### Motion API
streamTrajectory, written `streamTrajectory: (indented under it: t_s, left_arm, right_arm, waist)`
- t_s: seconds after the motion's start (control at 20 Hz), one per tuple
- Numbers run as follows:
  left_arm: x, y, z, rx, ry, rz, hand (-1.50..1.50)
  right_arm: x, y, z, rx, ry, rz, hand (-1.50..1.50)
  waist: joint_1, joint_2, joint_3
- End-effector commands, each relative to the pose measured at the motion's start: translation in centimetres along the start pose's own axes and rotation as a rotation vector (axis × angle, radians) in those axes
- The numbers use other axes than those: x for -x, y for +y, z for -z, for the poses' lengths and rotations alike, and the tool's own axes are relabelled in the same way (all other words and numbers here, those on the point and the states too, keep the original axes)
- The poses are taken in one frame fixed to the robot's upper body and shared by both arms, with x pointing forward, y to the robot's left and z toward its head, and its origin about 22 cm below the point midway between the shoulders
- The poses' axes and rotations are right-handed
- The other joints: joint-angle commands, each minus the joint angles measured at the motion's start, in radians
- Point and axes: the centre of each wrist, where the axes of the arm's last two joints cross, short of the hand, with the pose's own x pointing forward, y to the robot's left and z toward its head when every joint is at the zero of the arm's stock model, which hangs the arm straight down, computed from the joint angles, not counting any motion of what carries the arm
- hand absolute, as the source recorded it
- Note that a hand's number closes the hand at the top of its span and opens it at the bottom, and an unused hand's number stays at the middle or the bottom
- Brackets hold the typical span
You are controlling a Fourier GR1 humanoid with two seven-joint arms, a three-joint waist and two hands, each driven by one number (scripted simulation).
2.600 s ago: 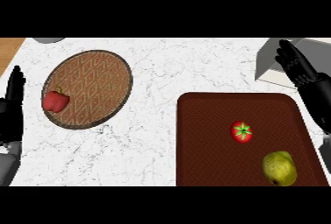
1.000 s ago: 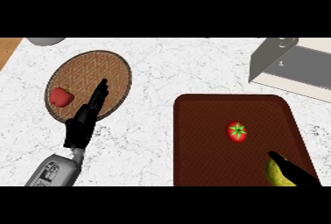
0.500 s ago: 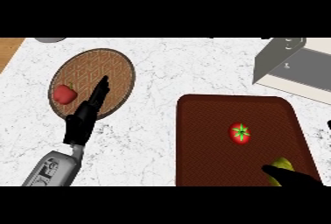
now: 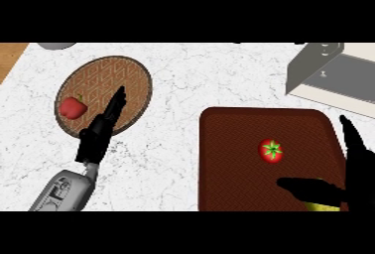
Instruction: Pick the tomato from the tray and place it in the tiered shelf
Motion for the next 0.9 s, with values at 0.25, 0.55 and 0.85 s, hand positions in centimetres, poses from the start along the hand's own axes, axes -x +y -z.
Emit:
streamTrajectory:
  t_s: [0.25, 0.55, 0.85]
  left_arm:
    - [-1.4, -0.6, -0.4, 0.004, -0.015, -0.009, 0.00]
    - [-0.6, 0.2, -1.2, -0.016, -0.005, -0.006, 0.00]
    - [0.5, 0.5, -0.6, -0.014, 0.011, 0.004, 0.00]
  right_arm:
    - [-4.9, 0.7, -0.2, 0.024, 0.154, -0.053, -1.50]
    - [-4.9, 3.6, -1.1, 0.036, 0.187, -0.059, -1.50]
    - [-5.6, 5.1, -0.9, 0.002, 0.160, -0.069, -1.50]
  waist:
    - [-0.002, -0.004, 0.002]
    - [-0.011, -0.005, 0.002]
    - [-0.018, -0.002, 0.003]
